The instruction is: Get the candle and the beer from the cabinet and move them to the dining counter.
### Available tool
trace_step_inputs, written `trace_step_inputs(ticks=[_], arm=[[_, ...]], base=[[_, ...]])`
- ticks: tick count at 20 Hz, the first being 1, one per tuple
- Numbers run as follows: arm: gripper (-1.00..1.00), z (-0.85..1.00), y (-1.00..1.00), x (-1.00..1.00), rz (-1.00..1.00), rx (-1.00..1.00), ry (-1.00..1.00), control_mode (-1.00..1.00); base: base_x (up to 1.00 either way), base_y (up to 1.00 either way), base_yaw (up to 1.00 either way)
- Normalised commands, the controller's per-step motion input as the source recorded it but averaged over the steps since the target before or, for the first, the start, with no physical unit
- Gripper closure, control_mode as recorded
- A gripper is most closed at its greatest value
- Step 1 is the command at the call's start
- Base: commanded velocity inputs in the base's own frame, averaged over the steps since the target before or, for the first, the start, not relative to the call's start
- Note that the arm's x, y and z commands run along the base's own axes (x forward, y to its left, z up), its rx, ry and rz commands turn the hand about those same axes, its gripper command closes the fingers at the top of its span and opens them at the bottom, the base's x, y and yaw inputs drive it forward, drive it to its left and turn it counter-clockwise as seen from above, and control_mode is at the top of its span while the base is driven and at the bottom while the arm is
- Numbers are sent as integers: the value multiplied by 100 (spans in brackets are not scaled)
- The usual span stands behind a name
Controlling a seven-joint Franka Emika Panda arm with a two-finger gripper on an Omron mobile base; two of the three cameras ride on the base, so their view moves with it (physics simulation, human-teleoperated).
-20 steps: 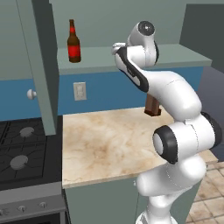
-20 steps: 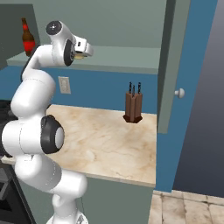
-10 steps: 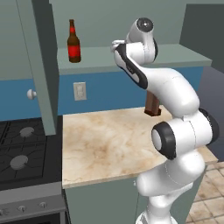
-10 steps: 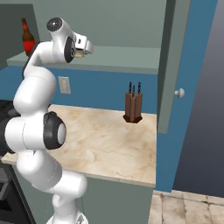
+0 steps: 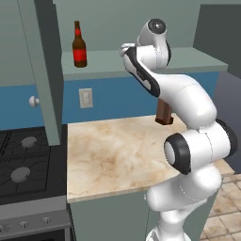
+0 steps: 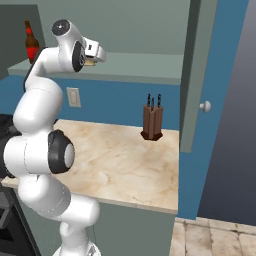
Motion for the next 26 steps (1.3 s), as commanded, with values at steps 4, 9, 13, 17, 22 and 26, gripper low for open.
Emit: trace_step_inputs(ticks=[4, 9, 13, 17, 22, 26], arm=[[100, -4, 0, -60, 0, 0, -8, -100], [100, 8, 0, -87, 0, 0, -15, -100], [100, 34, 2, -91, 1, 0, -10, -100], [100, 34, 3, -95, 6, 0, -6, -100], [100, 45, -1, -100, 16, 0, -2, -100], [100, 32, 0, -100, 23, -1, 0, -100]], base=[[0, 0, 0], [0, 0, 0], [0, 0, 0], [0, 0, 0], [0, 0, 0], [0, 0, 0]])
